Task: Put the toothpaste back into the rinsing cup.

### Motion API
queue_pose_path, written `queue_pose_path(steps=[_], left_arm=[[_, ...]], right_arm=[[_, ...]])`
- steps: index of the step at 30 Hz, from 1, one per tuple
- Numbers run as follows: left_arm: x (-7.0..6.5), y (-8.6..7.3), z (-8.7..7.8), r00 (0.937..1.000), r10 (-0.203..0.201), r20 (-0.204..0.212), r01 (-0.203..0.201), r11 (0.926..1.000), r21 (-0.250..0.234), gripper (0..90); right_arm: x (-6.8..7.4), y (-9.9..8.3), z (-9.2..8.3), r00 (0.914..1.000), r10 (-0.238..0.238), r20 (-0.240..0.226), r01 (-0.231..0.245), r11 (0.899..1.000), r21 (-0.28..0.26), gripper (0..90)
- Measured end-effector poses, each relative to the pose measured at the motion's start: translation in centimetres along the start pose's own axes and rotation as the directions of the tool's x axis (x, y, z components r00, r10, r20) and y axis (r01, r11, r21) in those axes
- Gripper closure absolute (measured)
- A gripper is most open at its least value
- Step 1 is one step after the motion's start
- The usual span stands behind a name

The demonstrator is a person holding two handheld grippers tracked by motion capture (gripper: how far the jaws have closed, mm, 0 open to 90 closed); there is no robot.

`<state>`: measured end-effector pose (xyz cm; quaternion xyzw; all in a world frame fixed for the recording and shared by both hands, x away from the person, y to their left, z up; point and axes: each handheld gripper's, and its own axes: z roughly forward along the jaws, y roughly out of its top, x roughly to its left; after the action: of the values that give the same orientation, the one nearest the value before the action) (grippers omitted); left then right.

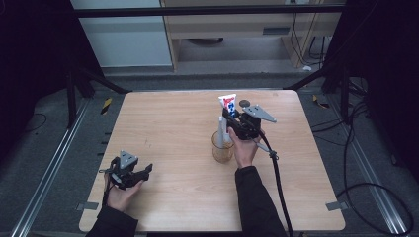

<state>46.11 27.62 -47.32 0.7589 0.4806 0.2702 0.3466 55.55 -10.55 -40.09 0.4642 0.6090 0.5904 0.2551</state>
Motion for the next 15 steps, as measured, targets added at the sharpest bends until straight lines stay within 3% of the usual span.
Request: queue_pose_path(steps=[15], left_arm=[[0.0, 0.0, 0.0, 1.0000, 0.003, -0.001, -0.003, 1.0000, 0.002, 38.4]], right_arm=[[0.2, -1.7, 0.6, 0.9994, -0.033, -0.008, 0.034, 0.995, 0.095, 66.9]])
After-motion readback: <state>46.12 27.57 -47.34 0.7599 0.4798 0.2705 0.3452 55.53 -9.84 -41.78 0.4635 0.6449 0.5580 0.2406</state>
